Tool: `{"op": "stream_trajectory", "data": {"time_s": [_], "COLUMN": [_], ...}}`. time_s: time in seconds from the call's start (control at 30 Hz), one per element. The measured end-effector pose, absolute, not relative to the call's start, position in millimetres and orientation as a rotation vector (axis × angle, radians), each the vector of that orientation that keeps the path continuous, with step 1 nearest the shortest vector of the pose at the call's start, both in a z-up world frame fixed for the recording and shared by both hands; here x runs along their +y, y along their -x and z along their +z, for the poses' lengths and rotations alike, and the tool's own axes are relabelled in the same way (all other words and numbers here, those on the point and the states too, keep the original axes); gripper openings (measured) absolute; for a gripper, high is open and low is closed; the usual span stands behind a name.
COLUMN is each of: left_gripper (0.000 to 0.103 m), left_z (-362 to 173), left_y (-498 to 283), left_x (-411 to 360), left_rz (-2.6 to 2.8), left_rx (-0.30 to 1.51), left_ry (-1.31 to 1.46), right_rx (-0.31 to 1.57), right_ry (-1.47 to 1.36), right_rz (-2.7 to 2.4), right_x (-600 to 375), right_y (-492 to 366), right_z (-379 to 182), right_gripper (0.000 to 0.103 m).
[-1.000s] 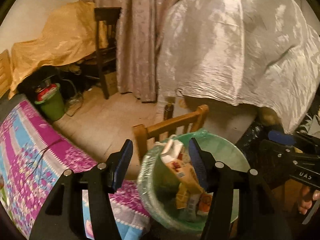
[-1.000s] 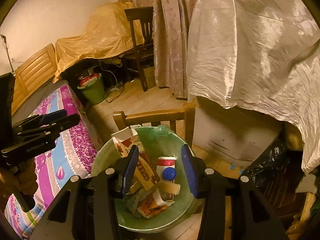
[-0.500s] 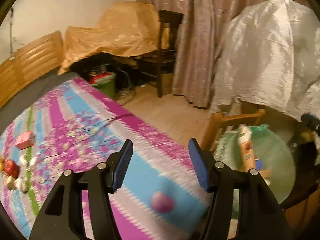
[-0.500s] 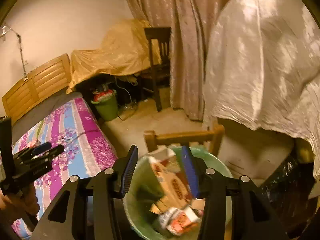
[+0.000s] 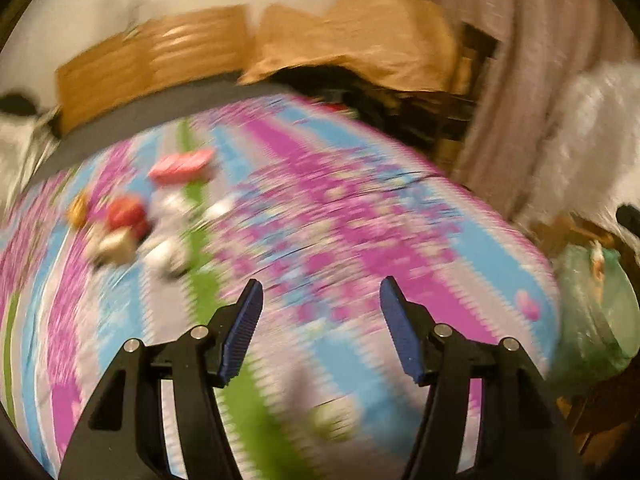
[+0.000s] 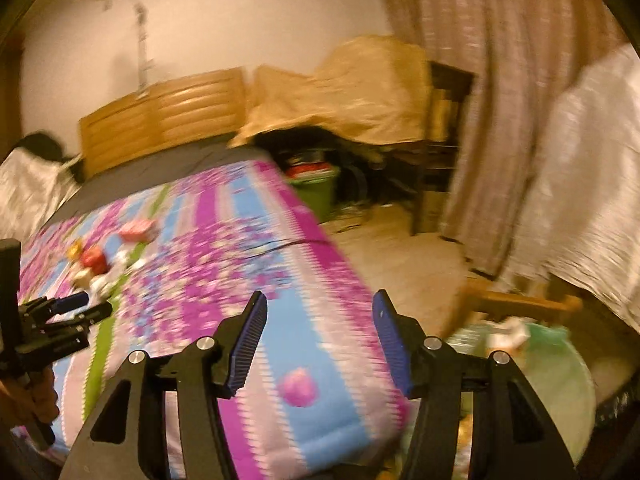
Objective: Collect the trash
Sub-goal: 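Move both open grippers back toward the bedspread trash, then grasp beige knitted cloth with left gripper while right grasps cream sponge block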
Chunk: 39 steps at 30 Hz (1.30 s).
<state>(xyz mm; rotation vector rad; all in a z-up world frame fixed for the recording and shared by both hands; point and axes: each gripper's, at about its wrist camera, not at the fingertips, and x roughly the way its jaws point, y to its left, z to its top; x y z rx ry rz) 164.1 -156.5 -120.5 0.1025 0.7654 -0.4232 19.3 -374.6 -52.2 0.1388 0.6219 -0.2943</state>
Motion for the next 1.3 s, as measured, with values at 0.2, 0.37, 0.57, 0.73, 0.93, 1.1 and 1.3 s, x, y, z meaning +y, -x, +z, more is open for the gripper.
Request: {"op": "stream_trajectory", "data": {"time_s": [0.2,0.37,0.57,0.73,0.93,1.1,1.3], "left_gripper": [0.058,0.058,0.058,0.058,0.058,0.058,0.058], "left_z": [-146,-154,-155,-159,-173,-176,-182], "left_y": [-191,-207,-235,-263,-313,-346,-367], "left_x": [-28,42,77,85,82,87,92], "left_rz": [-0.198,-0.088,-0.106,-0.147,-0.233,-0.27,-0.322], "left_rx": [0.84,0.852,0.85,0.837,0.86,0.849,0.845], "left_ry": [0.054,0.133,0.096,0.069,-0.009,0.001,0.0], "right_rx": [0.7,0.763,0.796,0.819,0.855,0.867,0.863], "right_ry": [-0.086,-0.053,0.013,0.011,-0.002,-0.025,-0.025], "right_rz": [-0.073,0.099,0.247,0.281,0.287,0.292,0.295], "right_x": [-282,-204,-135,-120,-115,-111,-107], "right_y": [-99,-155,-199,-220,-238,-259,-279], "right_z": [-77,-102,-118,-123,-139,-150,-153], "right_gripper": [0.057,0.057,0.057,0.057,0.057,0.057,0.057]}}
